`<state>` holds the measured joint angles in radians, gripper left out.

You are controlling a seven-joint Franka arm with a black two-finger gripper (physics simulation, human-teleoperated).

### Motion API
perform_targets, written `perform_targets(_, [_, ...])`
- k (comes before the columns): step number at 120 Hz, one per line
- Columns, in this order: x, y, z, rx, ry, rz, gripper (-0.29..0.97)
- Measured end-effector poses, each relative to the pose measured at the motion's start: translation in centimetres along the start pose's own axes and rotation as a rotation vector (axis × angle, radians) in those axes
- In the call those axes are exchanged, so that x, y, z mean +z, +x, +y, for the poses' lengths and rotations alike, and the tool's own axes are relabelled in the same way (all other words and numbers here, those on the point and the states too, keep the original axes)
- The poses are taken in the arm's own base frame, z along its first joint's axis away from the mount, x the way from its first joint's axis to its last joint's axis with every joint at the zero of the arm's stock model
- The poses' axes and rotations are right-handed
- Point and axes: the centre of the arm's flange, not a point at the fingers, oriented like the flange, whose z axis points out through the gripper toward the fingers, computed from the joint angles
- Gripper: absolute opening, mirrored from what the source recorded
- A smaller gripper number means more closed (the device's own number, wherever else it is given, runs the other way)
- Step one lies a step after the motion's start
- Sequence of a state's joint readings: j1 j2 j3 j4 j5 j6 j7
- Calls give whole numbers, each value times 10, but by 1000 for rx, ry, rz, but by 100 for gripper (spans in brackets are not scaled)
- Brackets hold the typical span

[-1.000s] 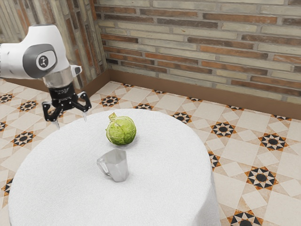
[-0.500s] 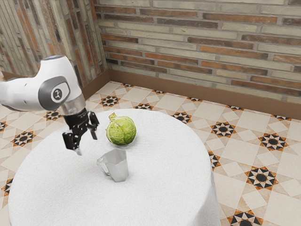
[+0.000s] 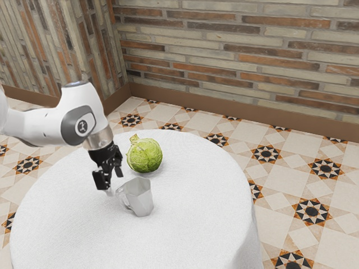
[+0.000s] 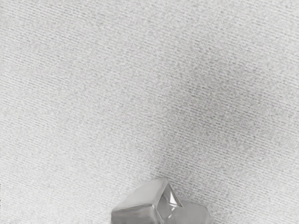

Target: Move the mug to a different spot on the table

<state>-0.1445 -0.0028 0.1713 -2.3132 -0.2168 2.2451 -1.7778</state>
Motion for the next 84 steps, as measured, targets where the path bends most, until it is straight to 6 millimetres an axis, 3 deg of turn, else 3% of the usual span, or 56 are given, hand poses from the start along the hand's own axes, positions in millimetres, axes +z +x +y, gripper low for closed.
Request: perform_targets(84, [30,-7,0,-142,-1,2,67])
